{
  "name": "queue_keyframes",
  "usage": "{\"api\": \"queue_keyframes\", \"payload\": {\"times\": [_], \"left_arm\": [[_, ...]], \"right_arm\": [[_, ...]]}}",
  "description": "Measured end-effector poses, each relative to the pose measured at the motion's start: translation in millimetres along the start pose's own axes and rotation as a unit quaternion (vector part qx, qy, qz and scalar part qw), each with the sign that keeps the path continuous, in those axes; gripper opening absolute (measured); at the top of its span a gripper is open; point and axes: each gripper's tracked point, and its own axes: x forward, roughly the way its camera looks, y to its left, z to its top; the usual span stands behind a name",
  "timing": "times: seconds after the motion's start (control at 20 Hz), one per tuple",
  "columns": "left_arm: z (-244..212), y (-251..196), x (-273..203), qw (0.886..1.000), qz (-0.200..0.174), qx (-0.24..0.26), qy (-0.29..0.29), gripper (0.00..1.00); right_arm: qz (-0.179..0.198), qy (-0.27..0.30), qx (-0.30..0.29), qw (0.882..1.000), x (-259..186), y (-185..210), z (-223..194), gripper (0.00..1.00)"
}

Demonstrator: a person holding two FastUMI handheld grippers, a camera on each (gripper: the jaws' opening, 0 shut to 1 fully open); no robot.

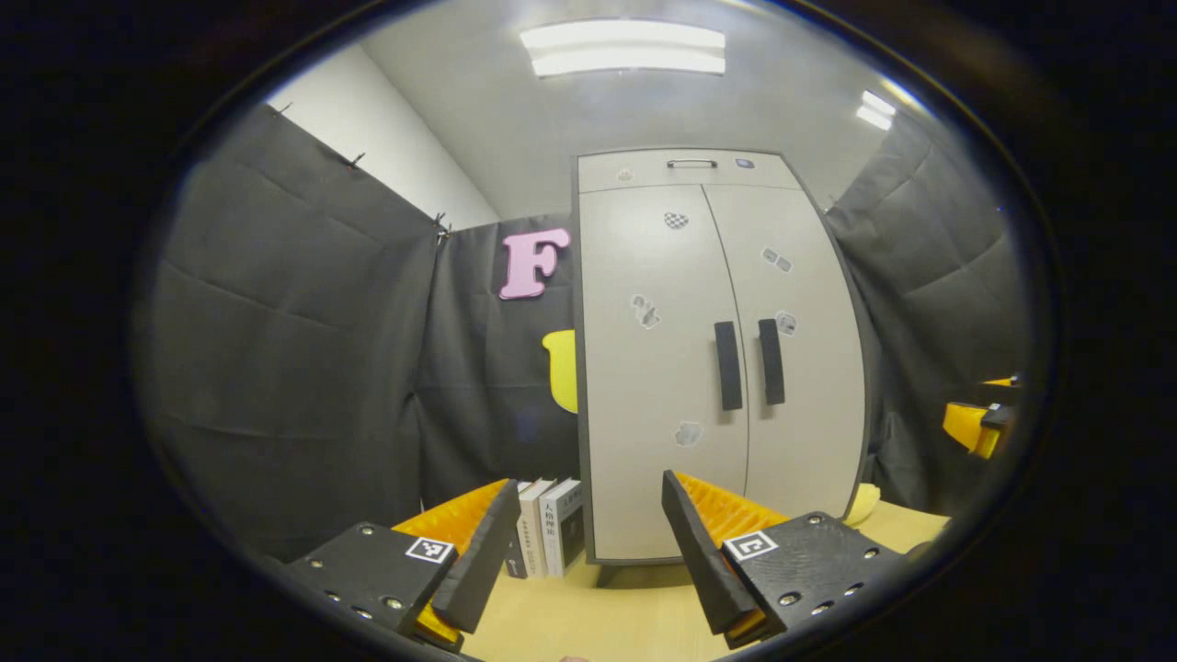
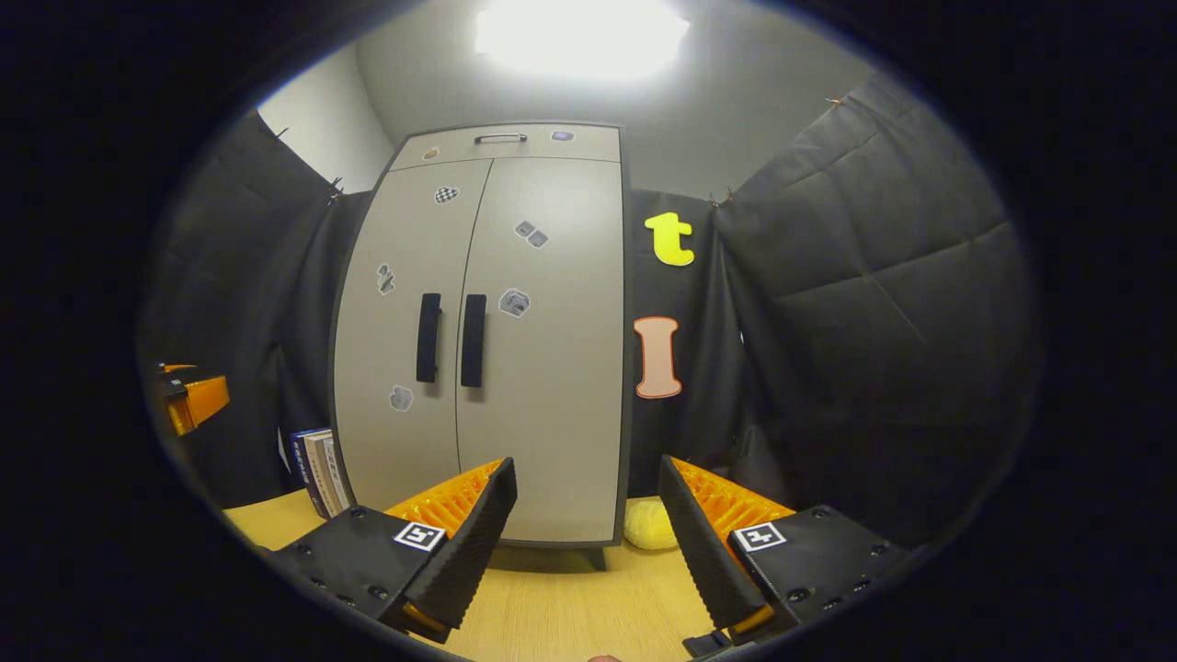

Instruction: Open the right door of the double-door shoe cabinet with the right hand, and open the left door with the left hand.

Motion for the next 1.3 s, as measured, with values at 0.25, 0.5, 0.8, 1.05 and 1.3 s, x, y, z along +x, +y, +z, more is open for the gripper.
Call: {"api": "queue_keyframes", "payload": {"times": [0.25,0.5,0.8,1.05,1.3], "left_arm": [[-3,8,0,1.0,0.009,0.003,0.001,0.9],[-4,20,-7,1.0,0.025,0.012,0.004,0.92],[-10,44,-18,0.998,0.057,0.019,0.012,0.92],[-16,69,-27,0.996,0.088,0.02,0.019,0.9],[-17,88,-33,0.993,0.114,0.025,0.021,0.91]], "right_arm": [[0.016,-0.001,0.004,1.0,18,15,8,0.98],[0.033,-0.009,0.01,0.999,43,33,21,0.98],[0.057,-0.015,0.011,0.998,73,60,35,0.98],[0.076,-0.014,0.015,0.997,94,84,40,0.98],[0.089,-0.018,0.017,0.996,115,104,48,0.98]]}}
